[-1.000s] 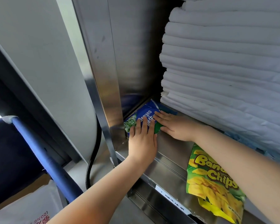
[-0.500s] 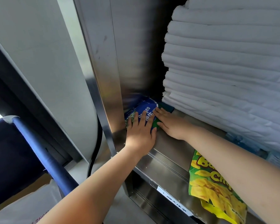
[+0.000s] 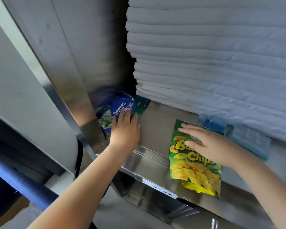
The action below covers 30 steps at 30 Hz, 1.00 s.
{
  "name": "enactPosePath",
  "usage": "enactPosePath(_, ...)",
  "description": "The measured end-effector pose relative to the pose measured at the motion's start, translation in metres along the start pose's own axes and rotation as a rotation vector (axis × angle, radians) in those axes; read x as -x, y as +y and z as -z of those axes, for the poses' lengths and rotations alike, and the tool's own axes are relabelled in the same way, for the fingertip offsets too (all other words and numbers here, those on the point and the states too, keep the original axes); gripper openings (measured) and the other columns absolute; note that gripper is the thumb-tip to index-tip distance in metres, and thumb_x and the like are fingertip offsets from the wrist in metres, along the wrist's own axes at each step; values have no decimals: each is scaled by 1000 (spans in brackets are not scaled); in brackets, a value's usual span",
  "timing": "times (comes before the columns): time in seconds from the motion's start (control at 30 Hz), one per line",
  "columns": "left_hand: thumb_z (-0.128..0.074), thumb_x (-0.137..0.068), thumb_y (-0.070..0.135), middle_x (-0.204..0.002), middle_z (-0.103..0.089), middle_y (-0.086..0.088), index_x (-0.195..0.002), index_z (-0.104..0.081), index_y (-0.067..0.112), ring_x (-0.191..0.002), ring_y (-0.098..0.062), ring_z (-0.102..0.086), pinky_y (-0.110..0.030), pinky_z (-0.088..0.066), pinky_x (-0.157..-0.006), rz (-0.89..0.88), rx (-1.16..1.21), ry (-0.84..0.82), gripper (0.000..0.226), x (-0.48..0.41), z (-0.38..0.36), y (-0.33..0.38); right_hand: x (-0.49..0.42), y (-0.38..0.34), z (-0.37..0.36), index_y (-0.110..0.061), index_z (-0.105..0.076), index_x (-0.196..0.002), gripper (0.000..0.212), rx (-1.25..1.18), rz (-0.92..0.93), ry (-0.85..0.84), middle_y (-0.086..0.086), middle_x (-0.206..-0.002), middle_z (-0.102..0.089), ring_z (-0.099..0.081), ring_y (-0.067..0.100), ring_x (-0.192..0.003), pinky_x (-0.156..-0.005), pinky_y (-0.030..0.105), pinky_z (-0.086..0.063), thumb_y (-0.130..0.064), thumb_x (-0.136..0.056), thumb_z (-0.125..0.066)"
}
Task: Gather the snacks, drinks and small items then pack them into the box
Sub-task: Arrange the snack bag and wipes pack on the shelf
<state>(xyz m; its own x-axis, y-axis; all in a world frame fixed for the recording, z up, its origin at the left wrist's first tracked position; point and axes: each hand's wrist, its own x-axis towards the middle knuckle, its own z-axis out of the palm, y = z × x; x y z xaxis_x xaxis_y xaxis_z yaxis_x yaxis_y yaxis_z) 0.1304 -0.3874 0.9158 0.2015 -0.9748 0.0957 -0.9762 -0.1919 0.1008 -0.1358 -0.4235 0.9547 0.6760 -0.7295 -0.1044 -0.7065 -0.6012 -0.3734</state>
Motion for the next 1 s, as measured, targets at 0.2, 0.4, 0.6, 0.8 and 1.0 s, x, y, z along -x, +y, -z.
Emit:
enactPosePath(0.2, -20, -92, 64, -156, -18, 4, -149, -21, 26, -145, -13, -7, -30, 2, -117, -576, 262, -68, 68, 69, 14, 64, 19, 14, -33, -46, 1, -142, 56, 37, -23, -33, -25, -153, 8, 13, -5, -141, -113, 15, 9, -56, -89, -11)
enactPosePath(0.4, -44, -87, 65, -157, 4, 4, -151, -4, 22, -144, -14, 8, -33, 10, -116, -716, 128, -108, 87, 88, 1, 59, 11, 14, -38, -39, -2, -148, 54, 43, -33, -11, -21, -155, 9, 15, -5, -140, -113, 17, 10, -48, -96, -14)
enactPosePath(0.6, -69, -82, 33, -152, -29, -5, -146, -30, 15, -140, -21, -28, -33, -18, -112, -778, 112, -98, 77, 74, 10, 38, -6, 0, -44, -34, -4, -150, 51, 40, -20, 24, -16, -156, 6, 11, 0, -142, -113, 18, 9, -41, -101, -19)
enactPosePath(0.8, -40, -93, 5, -150, 15, 2, -142, 18, 23, -138, -10, 9, -21, 3, -109, -724, 13, -74, 78, 68, 5, 16, -34, -9, -44, -33, -8, -151, 50, 29, 17, 18, -15, -157, 3, 9, -1, -141, -111, 16, 9, -40, -103, -20)
enactPosePath(1.0, -35, -95, 5, -154, 18, -1, -138, 26, 21, -142, -14, 9, -24, -3, -113, -751, -59, -120, 77, 62, 2, 12, -43, -2, -40, -33, -4, -150, 49, 80, 6, -17, -12, -158, 6, 11, 2, -142, -111, 19, 10, -39, -103, -17)
